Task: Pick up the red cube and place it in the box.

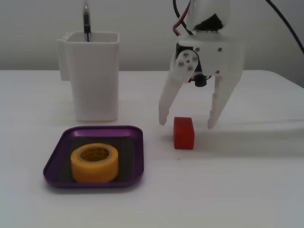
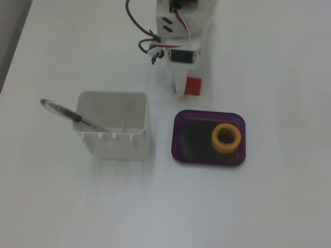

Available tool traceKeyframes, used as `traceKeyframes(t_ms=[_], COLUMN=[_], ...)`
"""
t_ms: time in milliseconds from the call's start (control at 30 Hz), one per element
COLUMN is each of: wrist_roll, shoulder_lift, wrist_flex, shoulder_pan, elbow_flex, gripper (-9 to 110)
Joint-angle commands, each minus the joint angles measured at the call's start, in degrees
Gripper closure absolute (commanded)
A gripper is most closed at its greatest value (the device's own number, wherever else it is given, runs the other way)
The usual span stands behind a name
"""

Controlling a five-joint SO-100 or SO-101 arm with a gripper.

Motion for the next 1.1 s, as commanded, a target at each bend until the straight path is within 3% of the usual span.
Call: traceKeyframes(t_ms=[0,333,867,1067], wrist_roll=[0.5,1.8,2.4,2.3], shoulder_lift=[0.3,0.1,-11.2,-11.2], wrist_flex=[0.0,-3.1,-6.8,-5.9], shoulder_pan=[-3.1,-4.0,-4.0,-4.1], elbow_flex=[-1.8,-1.7,-1.8,-2.7], gripper=[75,83,82,103])
